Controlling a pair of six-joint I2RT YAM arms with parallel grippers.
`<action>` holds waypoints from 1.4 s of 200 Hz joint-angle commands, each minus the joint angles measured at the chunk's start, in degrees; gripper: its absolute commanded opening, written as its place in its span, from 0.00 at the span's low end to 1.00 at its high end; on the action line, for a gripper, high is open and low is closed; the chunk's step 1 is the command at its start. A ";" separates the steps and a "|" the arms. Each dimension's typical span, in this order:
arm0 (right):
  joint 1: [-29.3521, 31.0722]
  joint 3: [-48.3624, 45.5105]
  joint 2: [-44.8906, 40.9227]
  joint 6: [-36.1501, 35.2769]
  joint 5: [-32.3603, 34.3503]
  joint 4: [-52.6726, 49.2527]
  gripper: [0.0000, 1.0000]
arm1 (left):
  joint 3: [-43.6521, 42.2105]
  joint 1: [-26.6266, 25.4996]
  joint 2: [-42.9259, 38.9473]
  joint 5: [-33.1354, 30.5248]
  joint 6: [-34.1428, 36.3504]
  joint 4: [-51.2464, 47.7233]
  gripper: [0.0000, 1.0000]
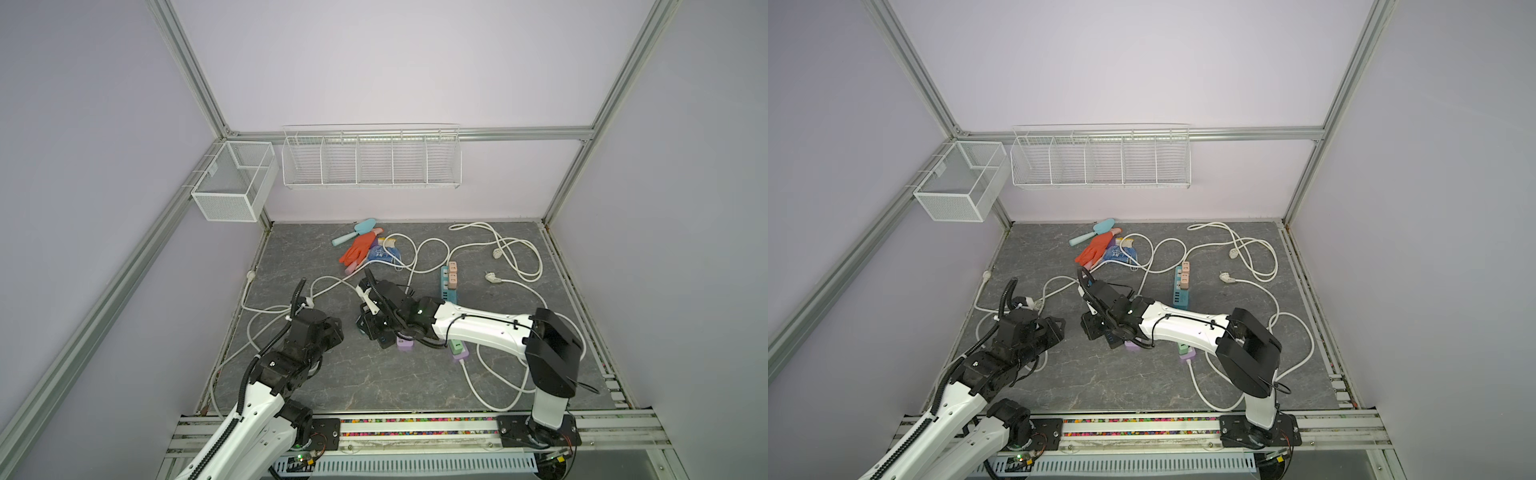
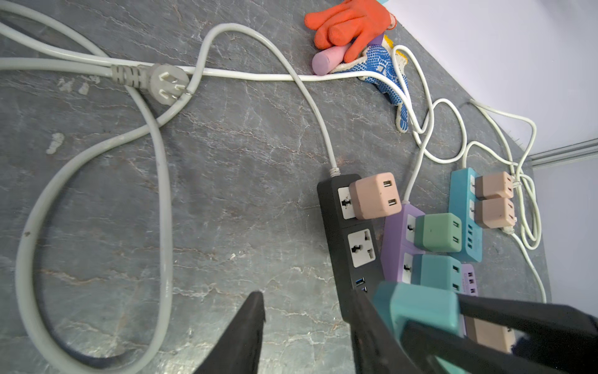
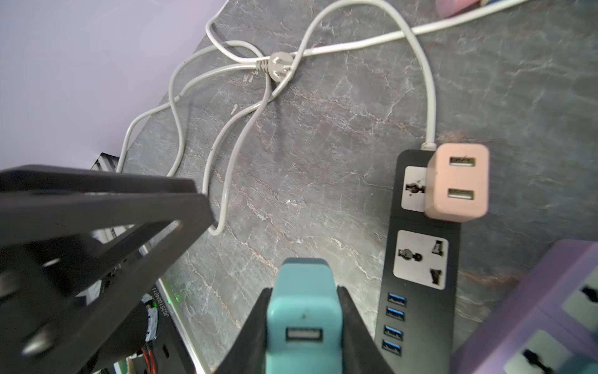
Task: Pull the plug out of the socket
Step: 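Set the teal adapter on the table with the right gripper while the left draws back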
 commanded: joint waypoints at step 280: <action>0.79 15.23 22.60 5.53 -5.16 3.98 0.33 | -3.39 0.11 -10.95 -4.60 -2.97 -9.20 0.62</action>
